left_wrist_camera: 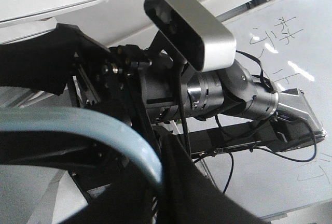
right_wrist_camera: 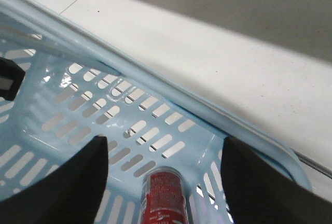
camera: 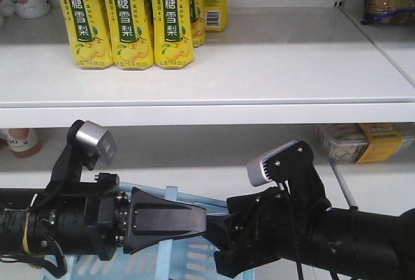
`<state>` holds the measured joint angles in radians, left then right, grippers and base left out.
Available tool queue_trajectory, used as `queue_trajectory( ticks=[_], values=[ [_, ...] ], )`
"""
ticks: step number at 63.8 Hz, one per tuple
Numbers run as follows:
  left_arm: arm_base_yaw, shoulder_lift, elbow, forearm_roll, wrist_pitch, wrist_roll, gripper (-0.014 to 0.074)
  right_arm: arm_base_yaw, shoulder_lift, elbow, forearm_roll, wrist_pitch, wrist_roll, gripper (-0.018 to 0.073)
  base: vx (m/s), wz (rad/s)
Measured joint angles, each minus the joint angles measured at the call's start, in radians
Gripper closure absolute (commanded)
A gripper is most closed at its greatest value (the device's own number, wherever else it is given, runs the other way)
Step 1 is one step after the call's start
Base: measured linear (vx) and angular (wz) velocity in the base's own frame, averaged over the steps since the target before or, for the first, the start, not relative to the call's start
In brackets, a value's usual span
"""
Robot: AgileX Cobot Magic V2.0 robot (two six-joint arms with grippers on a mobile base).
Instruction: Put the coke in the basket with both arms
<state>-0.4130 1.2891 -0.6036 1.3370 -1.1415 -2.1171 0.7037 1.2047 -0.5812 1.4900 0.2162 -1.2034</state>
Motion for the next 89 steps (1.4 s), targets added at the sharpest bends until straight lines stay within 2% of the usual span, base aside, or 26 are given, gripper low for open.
queue_trajectory(
  ticks=[7,13,36,62,73,89],
  values=[
    [0.0,0.0,0.0,-0.002,-0.001,-0.001,0.0604,0.0,-0.05,0.0,0.0,-0.018,0.0,0.0394,0.0,0.0],
    [0.0,0.0,0.0,-0.002,-0.001,-0.001,0.0603,0.0,-0.113,0.0,0.0,-0.059,0.0,0.0578,0.0,0.0],
    [0.0,0.0,0.0,-0.002,0.002,-0.001,0.0603,0.0,-0.392,0.033,-0.015,-0.176,0.0,0.0564,0.0,0.0],
    [0.0,0.0,0.0,-0.002,0.0,-0.001,0.0603,0.0,-0.715,0.403,0.002,-0.482,-0.024,0.0564,0.0,0.0],
    [0.0,0.0,0.0,-0.002,0.0,-0.001,0.0603,0.0,-0.768,0.492,0.036,-0.587,-0.027,0.0564,0.0,0.0],
    [0.0,0.0,0.0,-0.002,0.0,-0.001,0.0603,0.0,-0.772,0.525,0.045,-0.597,-0.029,0.0564,0.0,0.0]
  ],
)
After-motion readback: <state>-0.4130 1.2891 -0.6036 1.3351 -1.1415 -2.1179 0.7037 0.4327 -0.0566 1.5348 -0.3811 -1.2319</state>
